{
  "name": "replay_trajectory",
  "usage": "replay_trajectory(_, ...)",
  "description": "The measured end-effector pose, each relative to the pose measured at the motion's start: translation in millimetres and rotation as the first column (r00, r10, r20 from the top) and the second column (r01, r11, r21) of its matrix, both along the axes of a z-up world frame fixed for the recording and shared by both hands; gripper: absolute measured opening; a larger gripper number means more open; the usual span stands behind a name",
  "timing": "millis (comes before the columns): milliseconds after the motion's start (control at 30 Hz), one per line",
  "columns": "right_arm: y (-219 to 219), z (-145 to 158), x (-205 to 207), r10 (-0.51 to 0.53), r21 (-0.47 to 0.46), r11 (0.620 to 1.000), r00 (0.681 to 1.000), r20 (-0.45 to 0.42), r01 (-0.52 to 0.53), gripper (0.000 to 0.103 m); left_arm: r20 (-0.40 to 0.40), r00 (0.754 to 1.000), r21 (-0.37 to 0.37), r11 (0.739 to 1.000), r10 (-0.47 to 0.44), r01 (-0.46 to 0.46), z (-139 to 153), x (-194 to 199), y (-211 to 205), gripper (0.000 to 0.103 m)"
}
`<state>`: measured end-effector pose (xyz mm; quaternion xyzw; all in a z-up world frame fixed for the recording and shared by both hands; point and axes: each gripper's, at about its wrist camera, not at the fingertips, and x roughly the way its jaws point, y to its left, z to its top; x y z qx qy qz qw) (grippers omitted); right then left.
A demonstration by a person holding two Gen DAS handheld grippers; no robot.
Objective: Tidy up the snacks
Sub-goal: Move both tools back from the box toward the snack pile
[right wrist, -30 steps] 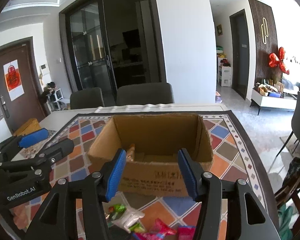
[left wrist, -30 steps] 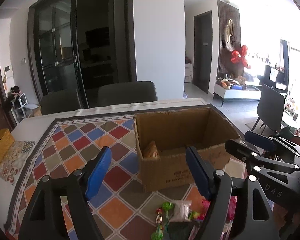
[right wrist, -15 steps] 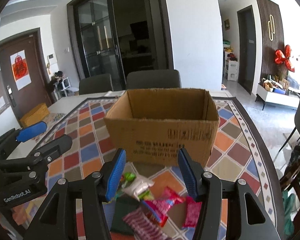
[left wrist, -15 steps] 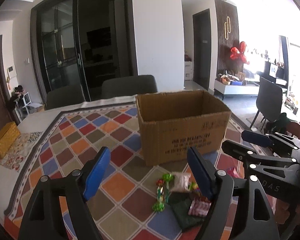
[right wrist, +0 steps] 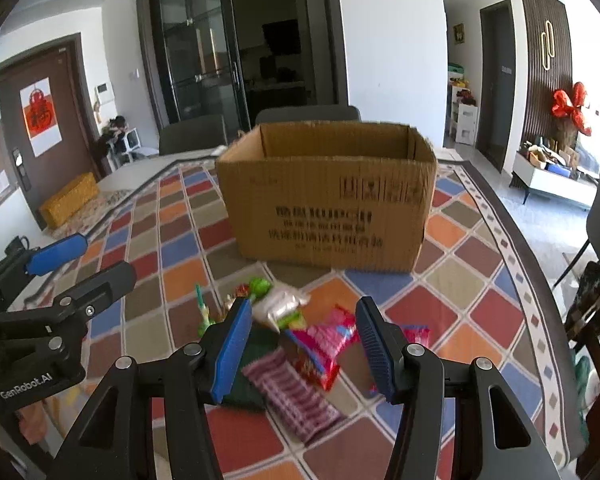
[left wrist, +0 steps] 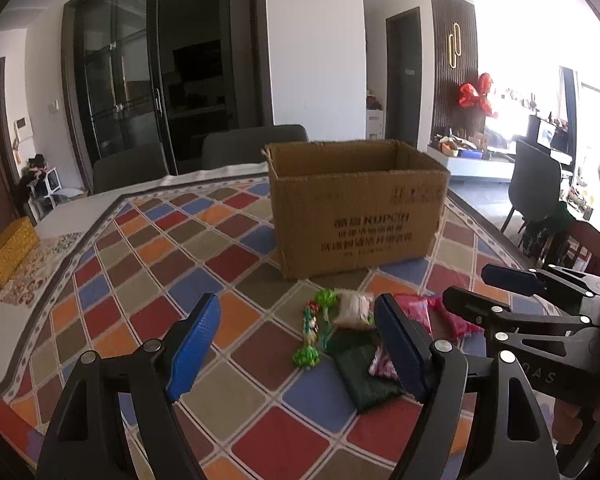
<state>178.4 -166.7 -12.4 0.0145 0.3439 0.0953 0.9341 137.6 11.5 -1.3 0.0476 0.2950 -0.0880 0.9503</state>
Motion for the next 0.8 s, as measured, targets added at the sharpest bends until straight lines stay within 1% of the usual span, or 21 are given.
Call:
replay_trajectory(167,1.9,-15.7,-10.5,0.016,-0.012,1.000,0.999,-0.032,-0.016,0.055,-0.018,1.000,0.013,1.000,-0.005,0.006,-18.0,-12.1,1.1,0.079)
replay_trajectory(300,6.5,-26.1,-14.7,0.022,-0.028,0.999,0.999,-0.048,-0.024,0.055,-0.044,0.999,0.013,1.000,0.000,0.001,-30.4,-12.6,3.5,0.079)
replay_trajectory(467,11.5,-38.5,-15.3,0.036,-0.050,0.998,0.998,-0.060,-0.039,0.055,-0.068,0.998,0.028,1.000,0.003,-0.001,-46.5,-5.7,3.3,0.078)
replay_trajectory(567,12.0,-46.9,-10.7,0.034,-0.065,0.997,0.997,-0.074,-0.038,0.055,-0.095,0.995,0.017,1.000,0.000,0.001,-56.7,0.4,3.4,0.076)
replay_trajectory(733,8.2,-61.5,-1.7,0.016,-0.073,0.997,0.994,-0.109,-0.024,0.055,-0.125,0.992,0.022,1.000,-0.003,0.005,-69.6,12.3,1.5,0.071)
replay_trajectory(800,6.5,-67.3,2.2,0.012,-0.076,0.997,0.993,-0.119,-0.021,0.055,-0.134,0.991,0.022,1.000,-0.005,0.008,-73.0,17.9,0.5,0.071)
